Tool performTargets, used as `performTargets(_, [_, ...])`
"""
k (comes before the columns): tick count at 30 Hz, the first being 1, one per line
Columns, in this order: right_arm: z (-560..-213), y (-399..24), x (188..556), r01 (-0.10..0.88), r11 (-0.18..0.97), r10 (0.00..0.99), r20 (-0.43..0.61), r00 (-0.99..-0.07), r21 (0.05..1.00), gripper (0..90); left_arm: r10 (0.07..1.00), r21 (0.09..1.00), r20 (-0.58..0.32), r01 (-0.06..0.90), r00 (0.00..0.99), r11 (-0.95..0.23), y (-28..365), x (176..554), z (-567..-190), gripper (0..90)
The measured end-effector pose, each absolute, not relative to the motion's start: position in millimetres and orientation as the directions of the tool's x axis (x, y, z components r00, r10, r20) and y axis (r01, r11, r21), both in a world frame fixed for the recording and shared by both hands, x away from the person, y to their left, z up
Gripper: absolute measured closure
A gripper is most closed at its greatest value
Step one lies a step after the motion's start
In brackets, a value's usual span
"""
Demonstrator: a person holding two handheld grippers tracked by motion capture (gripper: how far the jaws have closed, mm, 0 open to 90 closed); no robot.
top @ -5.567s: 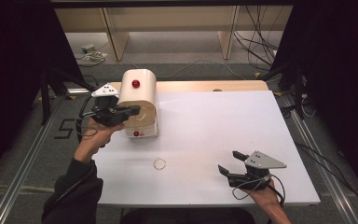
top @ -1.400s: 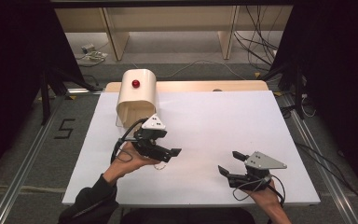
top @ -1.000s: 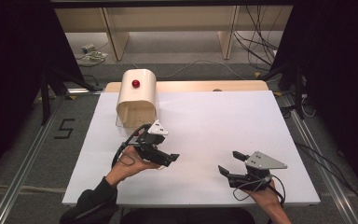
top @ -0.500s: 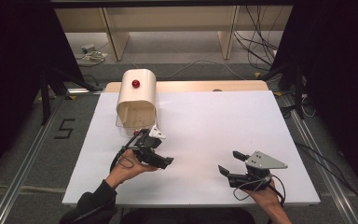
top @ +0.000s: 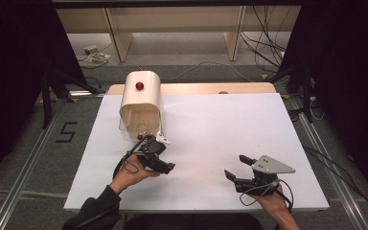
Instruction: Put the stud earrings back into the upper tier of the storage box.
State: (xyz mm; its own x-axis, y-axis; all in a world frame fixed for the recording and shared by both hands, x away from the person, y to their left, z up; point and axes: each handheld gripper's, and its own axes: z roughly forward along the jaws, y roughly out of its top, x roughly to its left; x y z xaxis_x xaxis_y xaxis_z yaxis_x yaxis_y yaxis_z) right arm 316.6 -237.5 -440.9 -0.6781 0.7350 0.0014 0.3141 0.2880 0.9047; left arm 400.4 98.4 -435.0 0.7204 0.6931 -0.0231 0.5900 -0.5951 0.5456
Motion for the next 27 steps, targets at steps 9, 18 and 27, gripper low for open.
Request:
performTargets(9, [-441,-238,317,0.313,0.288,0.735,0.0,-0.678,0.905,26.0,0.695,0.523,-0.008,0.596,0.719,-0.61,102,402,-439,35.8])
performTargets(18, [-441,-237,317,0.31,0.292,0.733,-0.003,-0.68,0.905,26.0,0.703,0.509,0.005,0.603,0.711,-0.614,104,402,-445,46.8])
performTargets(27, [-441,-237,317,0.309,0.291,0.733,-0.003,-0.68,0.905,26.0,0.71,0.483,0.006,0.619,0.705,-0.619,106,404,-454,56.5])
